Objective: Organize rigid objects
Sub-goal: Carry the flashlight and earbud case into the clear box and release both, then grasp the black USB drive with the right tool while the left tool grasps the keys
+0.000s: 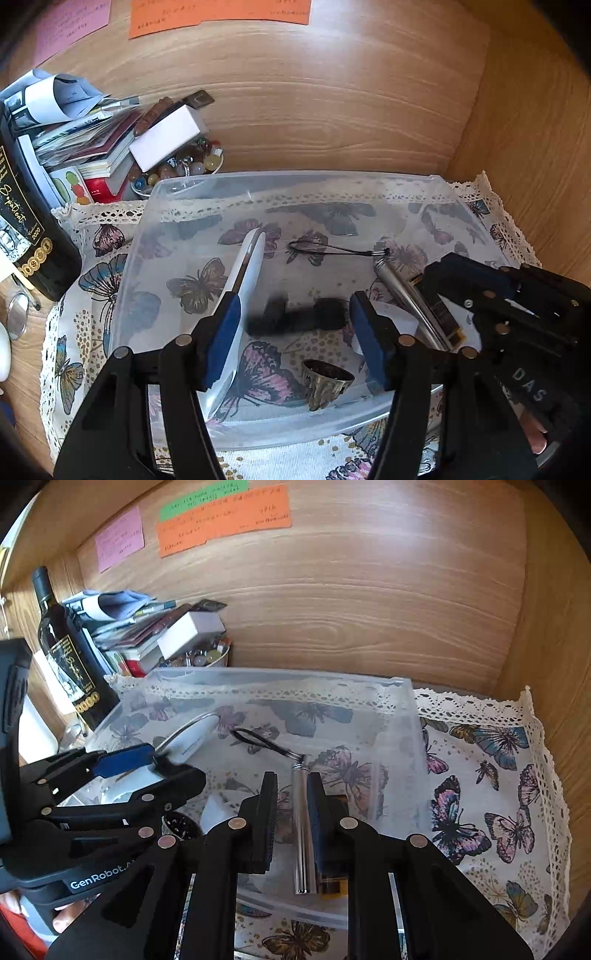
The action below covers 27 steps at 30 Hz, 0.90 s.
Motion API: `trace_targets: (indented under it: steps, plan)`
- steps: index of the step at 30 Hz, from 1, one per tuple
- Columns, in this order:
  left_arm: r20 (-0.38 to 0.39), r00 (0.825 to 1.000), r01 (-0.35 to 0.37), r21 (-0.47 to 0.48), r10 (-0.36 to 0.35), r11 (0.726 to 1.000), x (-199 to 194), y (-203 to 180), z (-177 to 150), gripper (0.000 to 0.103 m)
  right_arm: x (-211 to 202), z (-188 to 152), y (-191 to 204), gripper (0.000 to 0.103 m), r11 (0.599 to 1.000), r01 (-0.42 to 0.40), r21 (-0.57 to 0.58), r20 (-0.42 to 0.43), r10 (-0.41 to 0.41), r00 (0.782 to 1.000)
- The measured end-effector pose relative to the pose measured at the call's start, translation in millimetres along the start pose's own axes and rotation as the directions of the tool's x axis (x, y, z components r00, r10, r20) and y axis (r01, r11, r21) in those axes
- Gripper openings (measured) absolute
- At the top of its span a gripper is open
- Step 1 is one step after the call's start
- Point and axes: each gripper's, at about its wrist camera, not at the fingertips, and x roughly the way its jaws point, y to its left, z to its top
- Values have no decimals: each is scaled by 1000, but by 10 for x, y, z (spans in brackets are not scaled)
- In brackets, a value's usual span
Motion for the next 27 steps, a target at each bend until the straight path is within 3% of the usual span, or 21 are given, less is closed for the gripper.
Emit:
trace_targets:
  steps: [6,9,18,22,27]
  plan:
    - [12,1000,23,-2,-23,1000,-127,-16,13,70,-201,9,15,29,1000,3,4,45,-3,999]
    - [57,998,-11,7,11,1000,-265,-34,7,80,-350,3,28,38,1000,12,-1,83,-11,997]
    - [155,988,-24,10,22,1000,-755,-31,-18,93,-736,-89,64,54,1000,21,-9,159,-19,987]
    - [181,983,-39,20,35,999,-922,-26,-118,97,-843,-194,42,57,1000,9,2,162,-9,987]
    - [143,989,-32,23,29,999,-950,12,-307,98,-813,-405,28,62,1000,6,12,115,-8,993]
